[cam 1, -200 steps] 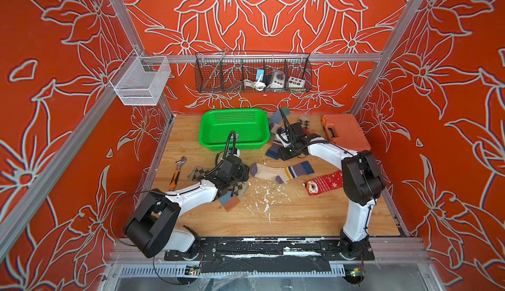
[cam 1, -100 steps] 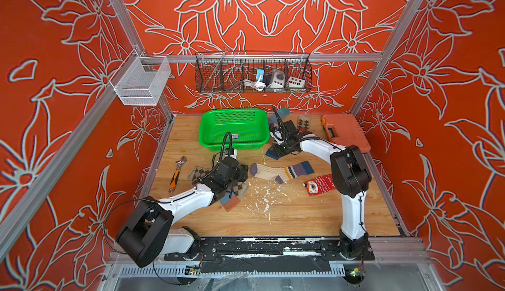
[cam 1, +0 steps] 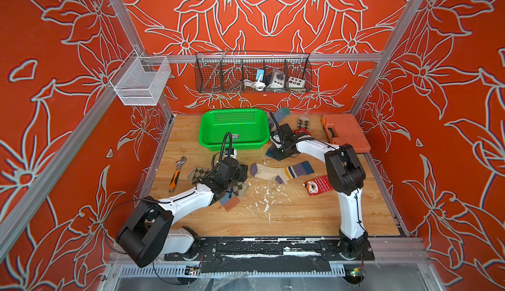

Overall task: Place the socks together as a pair
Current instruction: Pick up the sock from the center of the board.

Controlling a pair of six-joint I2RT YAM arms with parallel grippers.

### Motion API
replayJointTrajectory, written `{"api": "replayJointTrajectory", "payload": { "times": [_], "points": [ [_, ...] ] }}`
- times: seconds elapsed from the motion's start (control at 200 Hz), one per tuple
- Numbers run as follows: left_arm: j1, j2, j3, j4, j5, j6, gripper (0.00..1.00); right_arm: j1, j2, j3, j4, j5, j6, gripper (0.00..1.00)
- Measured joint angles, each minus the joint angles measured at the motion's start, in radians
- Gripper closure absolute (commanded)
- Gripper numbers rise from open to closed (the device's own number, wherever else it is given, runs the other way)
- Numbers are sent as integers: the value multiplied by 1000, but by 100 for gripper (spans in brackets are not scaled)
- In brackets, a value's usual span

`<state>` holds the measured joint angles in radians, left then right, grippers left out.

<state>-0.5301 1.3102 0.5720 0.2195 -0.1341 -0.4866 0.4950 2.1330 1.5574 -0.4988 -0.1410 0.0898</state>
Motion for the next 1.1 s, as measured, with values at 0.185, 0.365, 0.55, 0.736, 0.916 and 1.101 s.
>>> {"api": "replayJointTrajectory", "payload": {
  "times": [0.185, 0.365, 0.55, 0.736, 0.916, 1.101],
  "points": [
    [0, -19, 0, -1, -5, 1, 46, 1, -4, -3, -2, 26, 17, 100],
    [0, -49, -17, -3, -13, 5, 46, 2, -88, -71, -26, 40, 28, 100],
    [0, -64, -19, -6, -20, 12, 45, 2, -267, -95, -55, 42, 35, 100],
    [0, -87, -24, -10, -24, 14, 46, 2, -449, -97, -86, -4, 48, 100],
    [0, -120, -31, -23, -26, 14, 45, 2, -604, -110, -141, -120, 69, 100],
    [0, -166, -39, -31, -26, 14, 45, 13, -801, -240, -157, -294, 126, 100]
  ]
}}
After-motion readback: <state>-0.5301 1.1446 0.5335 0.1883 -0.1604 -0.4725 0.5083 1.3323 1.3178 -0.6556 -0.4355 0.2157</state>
